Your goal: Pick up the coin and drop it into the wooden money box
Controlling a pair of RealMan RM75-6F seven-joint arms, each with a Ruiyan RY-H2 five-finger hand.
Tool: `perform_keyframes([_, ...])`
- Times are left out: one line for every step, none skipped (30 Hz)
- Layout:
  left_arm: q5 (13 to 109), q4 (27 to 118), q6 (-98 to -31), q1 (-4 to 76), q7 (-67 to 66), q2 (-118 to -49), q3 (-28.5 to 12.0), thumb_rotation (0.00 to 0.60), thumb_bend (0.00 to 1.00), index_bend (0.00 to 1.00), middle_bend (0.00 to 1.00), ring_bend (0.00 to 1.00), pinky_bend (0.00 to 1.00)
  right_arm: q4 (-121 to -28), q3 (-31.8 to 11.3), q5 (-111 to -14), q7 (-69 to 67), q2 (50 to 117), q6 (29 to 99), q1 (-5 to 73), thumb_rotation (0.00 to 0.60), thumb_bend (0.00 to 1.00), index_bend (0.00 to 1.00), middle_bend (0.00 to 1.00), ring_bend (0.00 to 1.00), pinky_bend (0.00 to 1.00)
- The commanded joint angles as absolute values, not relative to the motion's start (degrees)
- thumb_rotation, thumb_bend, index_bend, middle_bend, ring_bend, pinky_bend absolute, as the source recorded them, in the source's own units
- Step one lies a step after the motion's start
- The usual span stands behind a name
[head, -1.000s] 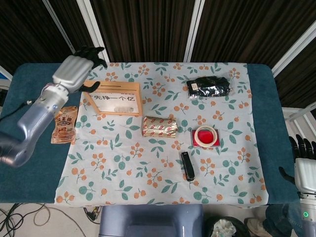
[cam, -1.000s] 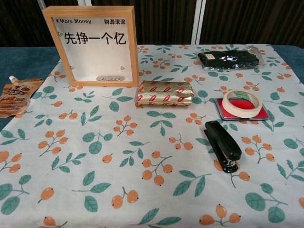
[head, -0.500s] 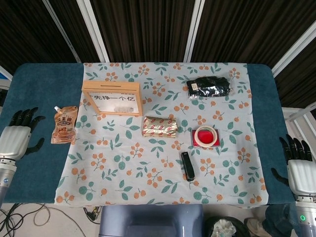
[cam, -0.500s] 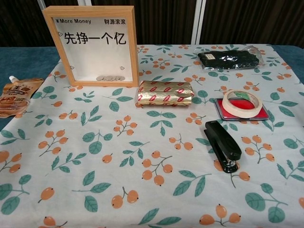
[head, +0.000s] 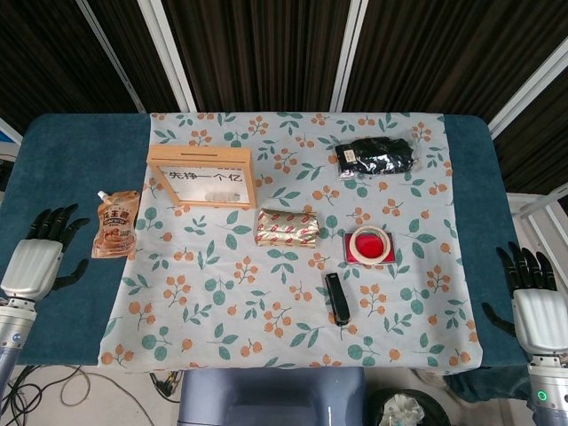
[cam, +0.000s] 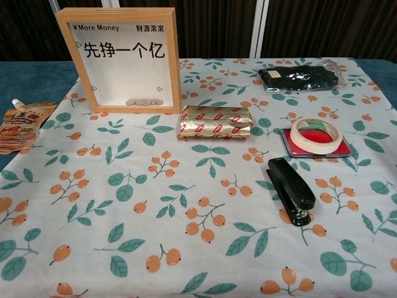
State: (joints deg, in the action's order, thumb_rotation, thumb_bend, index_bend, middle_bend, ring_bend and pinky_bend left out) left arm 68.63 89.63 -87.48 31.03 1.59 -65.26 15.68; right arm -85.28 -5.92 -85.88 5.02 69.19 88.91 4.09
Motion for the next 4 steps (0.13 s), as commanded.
perform_keyframes([69.6, 90.0, -87.3, 30.0, 0.7, -64.8, 14.7, 0.6, 0.34, 0.17, 0.0, 0.0, 0.0, -85.5, -5.9, -86.0, 5.1, 69.0, 89.1, 4.0, 0.6, 0.3, 0.0, 0.0, 0.0, 0.0])
perform_keyframes([69.7, 90.2, -87.2, 29.7, 0.4, -64.6, 14.5, 0.6, 0.34, 0.17, 0.0, 0.0, 0.0, -85.5, -5.9, -86.1, 5.1, 69.0, 89.1, 4.0, 0.6, 0.3, 0.0, 0.0, 0.0, 0.0])
perform_keyframes([69.9, 90.3, -87.1, 29.3, 0.0, -64.5, 14.1, 0.6, 0.34, 0.17, 0.0, 0.0, 0.0, -85.6, -5.9, -86.1, 5.0, 69.0, 89.1, 4.0, 0.6, 0.3, 0.0, 0.0, 0.0, 0.0])
perform_keyframes([70.1, 90.4, -86.9, 28.9, -0.2, -64.4, 13.7, 0.6, 0.34, 0.17, 0.0, 0.0, 0.0, -85.6, -5.9, -86.1, 5.0, 69.0, 89.1, 4.0, 0.6, 0.3, 0.0, 0.0, 0.0, 0.0])
